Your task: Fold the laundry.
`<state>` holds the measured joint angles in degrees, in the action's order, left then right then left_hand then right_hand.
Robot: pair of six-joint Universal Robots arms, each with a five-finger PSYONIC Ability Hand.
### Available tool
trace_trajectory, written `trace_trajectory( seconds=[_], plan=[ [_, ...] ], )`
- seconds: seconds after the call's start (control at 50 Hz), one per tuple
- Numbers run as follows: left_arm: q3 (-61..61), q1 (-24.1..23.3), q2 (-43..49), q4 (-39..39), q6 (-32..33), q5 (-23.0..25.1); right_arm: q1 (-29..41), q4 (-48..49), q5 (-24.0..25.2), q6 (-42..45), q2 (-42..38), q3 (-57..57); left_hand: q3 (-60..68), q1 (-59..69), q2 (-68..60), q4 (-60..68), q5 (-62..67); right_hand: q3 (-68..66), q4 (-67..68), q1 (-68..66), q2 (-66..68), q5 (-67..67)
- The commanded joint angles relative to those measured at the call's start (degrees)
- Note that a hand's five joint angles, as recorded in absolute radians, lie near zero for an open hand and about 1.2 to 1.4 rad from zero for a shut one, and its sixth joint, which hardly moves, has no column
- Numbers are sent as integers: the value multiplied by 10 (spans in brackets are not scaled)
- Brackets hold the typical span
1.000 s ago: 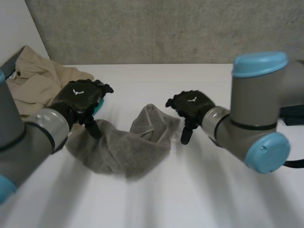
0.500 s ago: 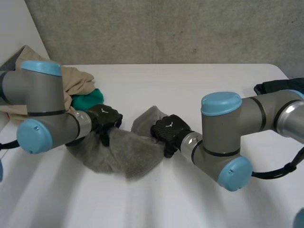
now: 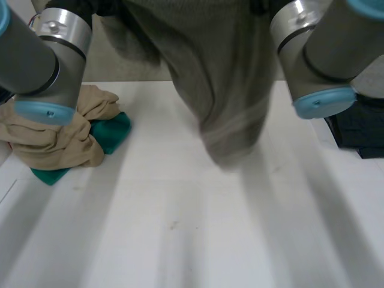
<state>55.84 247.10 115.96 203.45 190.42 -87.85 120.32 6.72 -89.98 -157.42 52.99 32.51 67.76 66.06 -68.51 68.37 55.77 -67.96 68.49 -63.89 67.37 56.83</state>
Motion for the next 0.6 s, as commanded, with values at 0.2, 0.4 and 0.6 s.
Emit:
trace_trajectory(
  seconds=[0.2, 0.4, 0.6],
  plan=[
    [393, -20, -3, 2, -30, -2, 3, -44, 69, 72, 75, 453, 122, 139, -115, 116, 142, -120, 115, -161, 126, 132],
    [408, -20, -7, -122, 41, -12, 8, -39, 52, 89, 34, 511, -200, -183, 208, -206, -180, -120, 115, -161, 126, 132],
    [332, -16, -60, -225, 57, 10, 13, -38, 52, 84, 62, 537, -397, -380, 405, -403, -377, -120, 115, -161, 126, 132]
  ],
)
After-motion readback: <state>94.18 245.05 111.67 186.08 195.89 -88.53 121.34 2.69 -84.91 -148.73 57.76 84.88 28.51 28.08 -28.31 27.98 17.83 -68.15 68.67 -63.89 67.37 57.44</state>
